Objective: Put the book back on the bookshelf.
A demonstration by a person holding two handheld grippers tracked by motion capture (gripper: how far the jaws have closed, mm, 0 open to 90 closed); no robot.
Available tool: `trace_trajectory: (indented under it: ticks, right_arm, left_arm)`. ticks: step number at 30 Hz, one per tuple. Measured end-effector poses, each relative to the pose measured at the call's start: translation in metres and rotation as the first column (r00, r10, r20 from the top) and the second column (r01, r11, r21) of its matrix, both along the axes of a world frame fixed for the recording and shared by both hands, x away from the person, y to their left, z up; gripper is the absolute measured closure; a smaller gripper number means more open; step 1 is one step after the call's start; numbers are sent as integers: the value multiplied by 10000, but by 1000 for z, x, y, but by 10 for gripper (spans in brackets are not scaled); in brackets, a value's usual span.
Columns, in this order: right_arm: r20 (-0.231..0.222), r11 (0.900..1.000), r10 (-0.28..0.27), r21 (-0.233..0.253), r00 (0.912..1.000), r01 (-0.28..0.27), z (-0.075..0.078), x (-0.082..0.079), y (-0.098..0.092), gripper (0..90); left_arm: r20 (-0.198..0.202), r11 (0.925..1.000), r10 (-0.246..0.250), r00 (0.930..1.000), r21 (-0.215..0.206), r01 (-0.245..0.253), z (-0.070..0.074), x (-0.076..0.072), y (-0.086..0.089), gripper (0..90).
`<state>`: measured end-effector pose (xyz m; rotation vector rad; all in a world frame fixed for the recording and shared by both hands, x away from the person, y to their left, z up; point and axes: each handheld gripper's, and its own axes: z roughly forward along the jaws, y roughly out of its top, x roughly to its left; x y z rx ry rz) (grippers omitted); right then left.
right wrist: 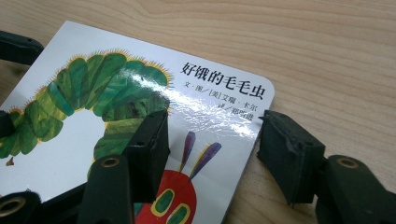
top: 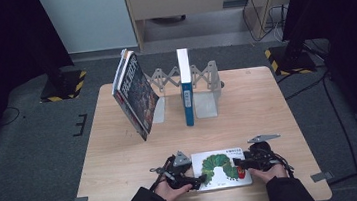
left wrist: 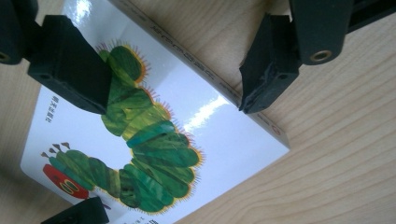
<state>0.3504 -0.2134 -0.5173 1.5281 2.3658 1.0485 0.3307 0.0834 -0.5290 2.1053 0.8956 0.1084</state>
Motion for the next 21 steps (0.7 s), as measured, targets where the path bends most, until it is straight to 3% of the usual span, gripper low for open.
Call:
trace_trajectory:
  ticks: [4, 18, 21]
  right_arm:
    - [64, 9997, 18, -230, 10000, -17, 0, 2, 3, 419]
    - [-152, 9991, -340, 257, 9993, 344, 0, 13, 7, 452]
    - [-211, 9986, -347, 398, 9992, 356, -1, 13, 7, 399]
  left_arm:
    - [200, 9999, 121, 9997, -8, -121, 0, 0, -2, 243]
    - [626, 9995, 302, 9976, 57, -306, -1, 13, 3, 244]
    - [697, 9994, 304, 9971, 116, -313, -1, 12, 2, 239]
